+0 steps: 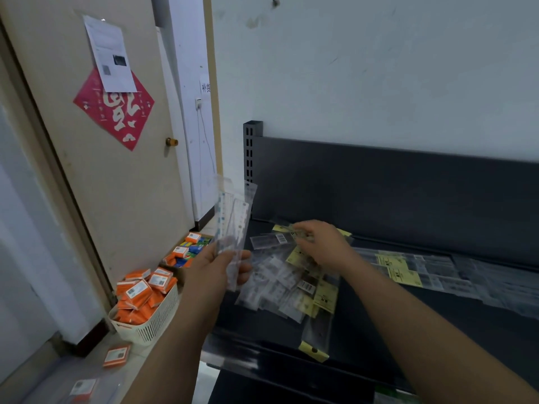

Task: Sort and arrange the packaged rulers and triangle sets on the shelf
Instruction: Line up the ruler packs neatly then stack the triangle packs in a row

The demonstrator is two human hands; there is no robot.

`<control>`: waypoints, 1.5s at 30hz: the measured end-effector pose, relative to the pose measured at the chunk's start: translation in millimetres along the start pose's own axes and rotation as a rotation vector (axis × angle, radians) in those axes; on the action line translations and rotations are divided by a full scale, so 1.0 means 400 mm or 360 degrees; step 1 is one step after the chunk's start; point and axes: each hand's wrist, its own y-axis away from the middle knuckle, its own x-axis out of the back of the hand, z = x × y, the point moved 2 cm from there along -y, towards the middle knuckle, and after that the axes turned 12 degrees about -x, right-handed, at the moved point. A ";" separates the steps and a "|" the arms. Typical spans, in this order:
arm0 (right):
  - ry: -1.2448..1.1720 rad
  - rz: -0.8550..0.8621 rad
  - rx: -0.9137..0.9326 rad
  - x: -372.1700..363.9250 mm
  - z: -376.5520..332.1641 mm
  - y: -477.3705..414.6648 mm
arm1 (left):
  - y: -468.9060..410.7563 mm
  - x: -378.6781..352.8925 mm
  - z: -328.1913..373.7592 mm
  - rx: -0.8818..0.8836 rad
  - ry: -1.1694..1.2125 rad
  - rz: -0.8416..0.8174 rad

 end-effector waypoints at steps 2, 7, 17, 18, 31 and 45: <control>0.0062 -0.0153 0.0012 -0.012 -0.015 -0.034 | -0.017 -0.001 -0.004 -0.0006 0.0003 0.0012; 0.0258 -0.0416 -0.0099 -0.023 -0.012 -0.082 | -0.035 -0.002 -0.008 -0.0021 -0.0001 0.0018; -0.0085 -0.0508 0.0019 0.014 0.058 -0.036 | -0.031 -0.010 -0.036 -0.0016 -0.0064 0.0030; -0.0137 -0.0498 0.0007 0.018 0.062 -0.038 | -0.031 -0.011 -0.038 -0.0015 -0.0077 0.0019; 0.0368 -0.0322 -0.0174 -0.015 0.037 -0.199 | -0.047 -0.035 -0.043 -0.0043 -0.0090 -0.0018; -0.0531 -0.0323 -0.0238 0.004 -0.008 -0.264 | -0.065 -0.033 -0.065 -0.0007 0.0034 0.0077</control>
